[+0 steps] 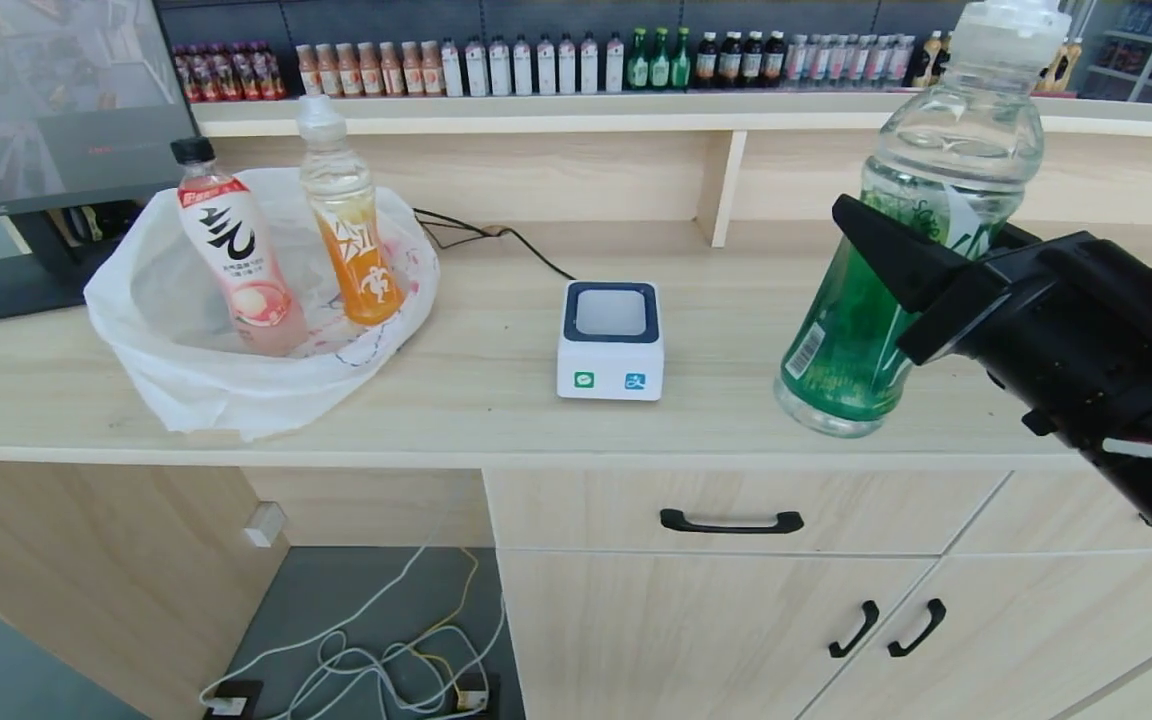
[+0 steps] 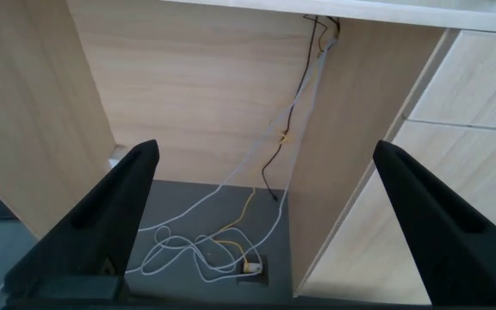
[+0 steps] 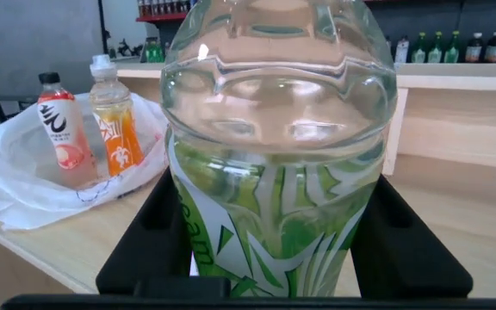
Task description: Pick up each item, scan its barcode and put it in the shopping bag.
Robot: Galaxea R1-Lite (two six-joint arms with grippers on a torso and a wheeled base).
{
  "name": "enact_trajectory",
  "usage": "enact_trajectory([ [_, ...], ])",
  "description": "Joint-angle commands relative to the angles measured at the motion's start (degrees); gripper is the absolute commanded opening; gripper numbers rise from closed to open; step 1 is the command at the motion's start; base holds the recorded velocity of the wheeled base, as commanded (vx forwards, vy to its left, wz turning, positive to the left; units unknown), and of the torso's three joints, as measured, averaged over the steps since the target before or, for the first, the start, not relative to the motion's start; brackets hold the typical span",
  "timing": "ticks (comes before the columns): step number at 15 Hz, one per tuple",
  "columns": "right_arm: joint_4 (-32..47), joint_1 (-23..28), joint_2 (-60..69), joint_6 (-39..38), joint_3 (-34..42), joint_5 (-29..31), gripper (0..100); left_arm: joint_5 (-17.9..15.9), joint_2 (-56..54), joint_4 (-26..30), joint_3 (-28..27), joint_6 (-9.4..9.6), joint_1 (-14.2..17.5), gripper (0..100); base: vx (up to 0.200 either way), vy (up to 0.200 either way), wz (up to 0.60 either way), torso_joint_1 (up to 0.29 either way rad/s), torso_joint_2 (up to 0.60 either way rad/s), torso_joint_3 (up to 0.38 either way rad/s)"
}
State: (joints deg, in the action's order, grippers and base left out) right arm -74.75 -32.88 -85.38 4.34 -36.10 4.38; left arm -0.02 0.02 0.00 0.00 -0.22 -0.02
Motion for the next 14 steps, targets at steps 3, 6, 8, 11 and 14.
enact_trajectory([
  [3, -0.66, 0.53, 0.57, 0.85, 0.41, -1.56, 0, 0.02, -0.02, 0.00, 0.00, -0.04, -0.06, 100, 0.000, 0.200, 0.00, 0.001, 0.01, 0.001],
  [6, -0.66, 1.15, 0.39, 0.85, -0.11, -1.65, 0, -0.06, -0.02, 0.00, 0.00, 0.04, -0.06, 100, 0.000, 0.200, 0.00, 0.004, 0.00, 0.002],
  [8, -0.75, 1.15, -0.05, 1.11, -0.64, -2.09, 0, -0.06, -0.02, 0.00, 0.00, 0.22, -0.06, 100, 0.000, 0.100, 0.00, 0.001, 0.00, 0.001],
  [11, -0.92, 1.15, -2.33, 1.46, -3.19, -2.53, 0, -0.06, -0.02, 0.00, 0.00, 0.31, -0.06, 100, 0.000, 0.000, 0.00, 0.000, 0.00, 0.000],
  [14, -1.01, 1.15, -3.56, 3.75, -3.98, -7.72, 0, 0.02, -0.02, 0.00, 0.00, 0.22, -0.06, 100, 0.000, 0.000, 0.00, 0.000, 0.00, 0.000],
])
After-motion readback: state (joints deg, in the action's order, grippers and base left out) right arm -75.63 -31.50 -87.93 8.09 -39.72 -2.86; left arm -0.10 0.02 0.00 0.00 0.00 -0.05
